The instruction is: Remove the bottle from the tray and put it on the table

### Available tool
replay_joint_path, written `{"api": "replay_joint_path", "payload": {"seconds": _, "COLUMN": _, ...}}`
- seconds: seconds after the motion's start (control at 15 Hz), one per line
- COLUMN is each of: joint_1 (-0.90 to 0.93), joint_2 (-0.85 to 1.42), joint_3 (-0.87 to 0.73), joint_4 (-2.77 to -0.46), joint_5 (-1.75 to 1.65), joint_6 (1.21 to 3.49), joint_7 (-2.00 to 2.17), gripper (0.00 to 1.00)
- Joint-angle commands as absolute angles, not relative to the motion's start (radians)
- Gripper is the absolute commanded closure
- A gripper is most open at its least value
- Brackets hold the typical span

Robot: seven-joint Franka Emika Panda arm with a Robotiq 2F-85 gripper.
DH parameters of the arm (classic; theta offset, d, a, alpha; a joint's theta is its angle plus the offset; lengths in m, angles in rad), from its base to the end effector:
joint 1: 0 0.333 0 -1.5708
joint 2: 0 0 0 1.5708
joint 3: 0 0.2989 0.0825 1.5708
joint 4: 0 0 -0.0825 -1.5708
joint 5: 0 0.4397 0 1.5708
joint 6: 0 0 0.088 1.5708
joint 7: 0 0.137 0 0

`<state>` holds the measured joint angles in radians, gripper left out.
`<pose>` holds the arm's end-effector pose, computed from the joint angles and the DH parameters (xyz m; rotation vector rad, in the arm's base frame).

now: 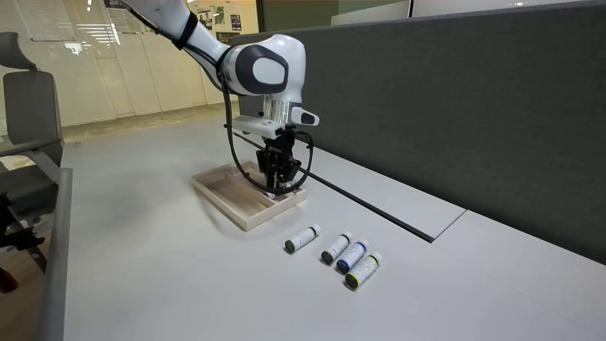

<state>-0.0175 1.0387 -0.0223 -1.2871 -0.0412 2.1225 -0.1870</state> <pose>0.7342 -0.0301 0.0206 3.0824 0.2803 -0.3228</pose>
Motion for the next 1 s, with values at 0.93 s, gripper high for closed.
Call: {"api": "replay_joint_path", "payload": {"seconds": 0.93, "joint_1": -0.109, "joint_2": 0.938, "joint_3": -0.033, "joint_4": -1.221, "joint_5": -0.045, "joint_6": 1.901, "joint_7": -0.194, "gripper": 0.93}}
